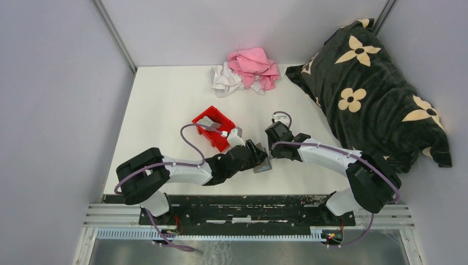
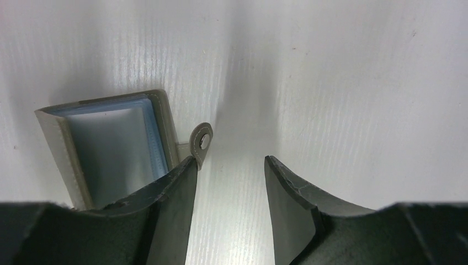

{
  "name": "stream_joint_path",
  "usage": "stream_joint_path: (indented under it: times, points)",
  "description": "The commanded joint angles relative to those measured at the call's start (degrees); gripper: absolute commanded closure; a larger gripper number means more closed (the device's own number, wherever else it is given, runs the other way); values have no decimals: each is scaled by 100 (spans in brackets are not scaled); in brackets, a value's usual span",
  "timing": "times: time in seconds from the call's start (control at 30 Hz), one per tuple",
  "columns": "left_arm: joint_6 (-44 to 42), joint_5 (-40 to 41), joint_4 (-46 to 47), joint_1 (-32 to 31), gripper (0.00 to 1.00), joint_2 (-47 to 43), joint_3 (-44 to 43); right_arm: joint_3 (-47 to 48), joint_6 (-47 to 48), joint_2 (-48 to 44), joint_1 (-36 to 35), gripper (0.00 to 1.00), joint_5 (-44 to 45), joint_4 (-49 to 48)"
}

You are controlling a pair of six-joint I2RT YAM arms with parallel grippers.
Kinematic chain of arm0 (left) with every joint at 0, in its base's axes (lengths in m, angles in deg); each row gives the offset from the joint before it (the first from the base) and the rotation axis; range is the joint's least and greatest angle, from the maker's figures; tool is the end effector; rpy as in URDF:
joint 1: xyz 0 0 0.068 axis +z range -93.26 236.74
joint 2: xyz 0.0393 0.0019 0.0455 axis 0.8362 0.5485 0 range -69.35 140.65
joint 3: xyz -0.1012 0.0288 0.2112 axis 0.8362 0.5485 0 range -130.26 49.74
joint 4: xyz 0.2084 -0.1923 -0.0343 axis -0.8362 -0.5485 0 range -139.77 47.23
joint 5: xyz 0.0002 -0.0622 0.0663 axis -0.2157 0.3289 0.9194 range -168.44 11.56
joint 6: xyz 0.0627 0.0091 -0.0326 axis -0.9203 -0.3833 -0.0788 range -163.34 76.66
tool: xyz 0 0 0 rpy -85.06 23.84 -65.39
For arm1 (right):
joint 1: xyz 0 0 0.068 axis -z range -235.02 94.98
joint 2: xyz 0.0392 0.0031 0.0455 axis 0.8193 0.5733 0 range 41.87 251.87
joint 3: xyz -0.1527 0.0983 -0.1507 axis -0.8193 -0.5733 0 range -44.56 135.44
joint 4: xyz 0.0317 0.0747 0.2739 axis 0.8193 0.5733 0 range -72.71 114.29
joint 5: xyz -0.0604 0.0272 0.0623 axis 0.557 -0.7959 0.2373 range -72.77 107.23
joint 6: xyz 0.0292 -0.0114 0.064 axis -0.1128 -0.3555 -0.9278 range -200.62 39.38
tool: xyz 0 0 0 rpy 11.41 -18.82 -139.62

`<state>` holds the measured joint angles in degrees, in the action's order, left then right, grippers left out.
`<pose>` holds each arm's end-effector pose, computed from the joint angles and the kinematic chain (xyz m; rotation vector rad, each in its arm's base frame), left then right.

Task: Put the credit cards into the card holder
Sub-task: Close the card holder at the center of the board.

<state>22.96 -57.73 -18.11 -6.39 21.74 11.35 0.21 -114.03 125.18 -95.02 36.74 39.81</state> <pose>0.1764 -0.3026 0.0996 -0.2993 2.1713 -1.0127 0.2464 0.1813 0.1028 -0.0334 2.5411 0.0417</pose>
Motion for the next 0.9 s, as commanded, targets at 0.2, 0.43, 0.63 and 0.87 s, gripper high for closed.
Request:
stream_joint_path:
  times: [0.2, 0.43, 0.63, 0.87]
  points:
    - [-355, 200, 302, -150, 47, -486, 334, 58, -121, -105, 80, 47, 141, 59]
    - [-484, 60, 302, -190, 54, -254, 236, 75, -105, -96, 99, 49, 145, 90]
    - [-539, 5, 157, -216, 63, -73, 94, 117, -73, -104, 150, 51, 142, 111]
    - [-522, -43, 47, -233, 70, 156, 5, 150, -61, -95, 168, 53, 90, 97]
